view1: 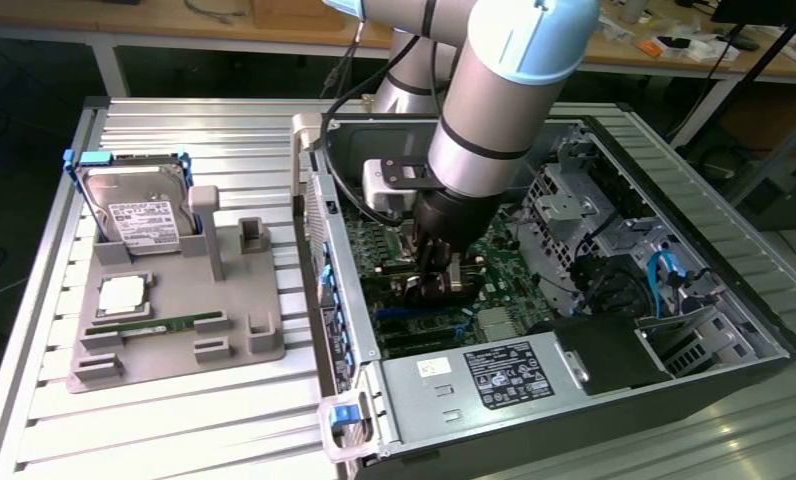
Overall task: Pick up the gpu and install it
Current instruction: 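Insert the gpu into the slot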
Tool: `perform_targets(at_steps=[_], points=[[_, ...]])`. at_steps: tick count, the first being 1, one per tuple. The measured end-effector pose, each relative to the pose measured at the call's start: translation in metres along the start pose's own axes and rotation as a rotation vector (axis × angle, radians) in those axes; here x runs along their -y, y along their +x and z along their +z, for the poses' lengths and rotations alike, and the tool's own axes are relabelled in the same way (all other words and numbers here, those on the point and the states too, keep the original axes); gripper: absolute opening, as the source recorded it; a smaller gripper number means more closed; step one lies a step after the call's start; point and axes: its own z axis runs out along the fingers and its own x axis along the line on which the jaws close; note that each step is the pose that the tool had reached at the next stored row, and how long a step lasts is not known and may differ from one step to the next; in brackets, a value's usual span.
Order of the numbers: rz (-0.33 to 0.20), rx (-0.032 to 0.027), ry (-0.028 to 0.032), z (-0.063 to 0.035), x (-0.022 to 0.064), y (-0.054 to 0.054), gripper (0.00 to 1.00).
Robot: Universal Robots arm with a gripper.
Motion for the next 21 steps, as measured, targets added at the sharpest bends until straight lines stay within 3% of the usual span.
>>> perform_targets(at_steps=[8,21], points=[[0.0,-0.0002,0.0,-0.0005,0.0124,-0.001,0.28],[0.0,-0.0001,0.0002,-0.0007,0.0172,-0.002,0.28]])
